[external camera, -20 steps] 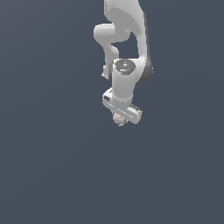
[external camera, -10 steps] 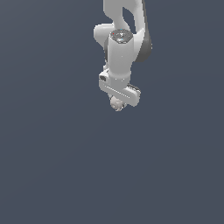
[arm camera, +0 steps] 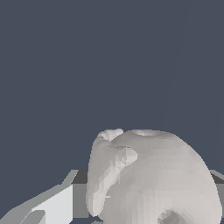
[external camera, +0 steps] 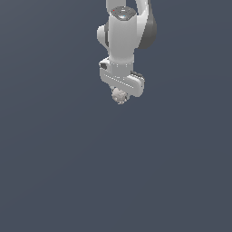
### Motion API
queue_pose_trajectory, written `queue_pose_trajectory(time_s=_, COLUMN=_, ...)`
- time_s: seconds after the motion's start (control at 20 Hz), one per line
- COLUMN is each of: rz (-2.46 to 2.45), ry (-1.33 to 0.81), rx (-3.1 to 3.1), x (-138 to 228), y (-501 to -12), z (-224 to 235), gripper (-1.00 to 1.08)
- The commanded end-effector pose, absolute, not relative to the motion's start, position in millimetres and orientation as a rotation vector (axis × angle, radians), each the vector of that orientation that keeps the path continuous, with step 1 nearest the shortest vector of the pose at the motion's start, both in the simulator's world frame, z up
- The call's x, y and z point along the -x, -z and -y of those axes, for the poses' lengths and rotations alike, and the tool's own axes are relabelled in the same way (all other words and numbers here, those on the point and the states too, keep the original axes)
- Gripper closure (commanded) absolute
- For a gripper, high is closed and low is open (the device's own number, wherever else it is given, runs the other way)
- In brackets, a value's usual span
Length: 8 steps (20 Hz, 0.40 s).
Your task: Pick up the object and move it to a goal position.
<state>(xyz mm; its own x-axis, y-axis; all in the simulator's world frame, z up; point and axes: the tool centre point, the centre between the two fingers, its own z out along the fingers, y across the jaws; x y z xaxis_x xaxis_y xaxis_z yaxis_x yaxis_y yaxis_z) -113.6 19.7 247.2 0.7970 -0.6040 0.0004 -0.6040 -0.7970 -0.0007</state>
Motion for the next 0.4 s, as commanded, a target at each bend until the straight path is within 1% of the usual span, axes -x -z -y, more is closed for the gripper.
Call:
queue_pose_trajectory(time_s=0.0, rz=-1.001, ry=0.0, rx=2.978, x=117.4, y=-254.1, z=-18.4, gripper=1.08)
queue_pose_trajectory(time_s=0.35, rz=-1.0, ry=0.0, rx=2.978, x=118.7, y=-259.0, z=-17.9, gripper=1.08)
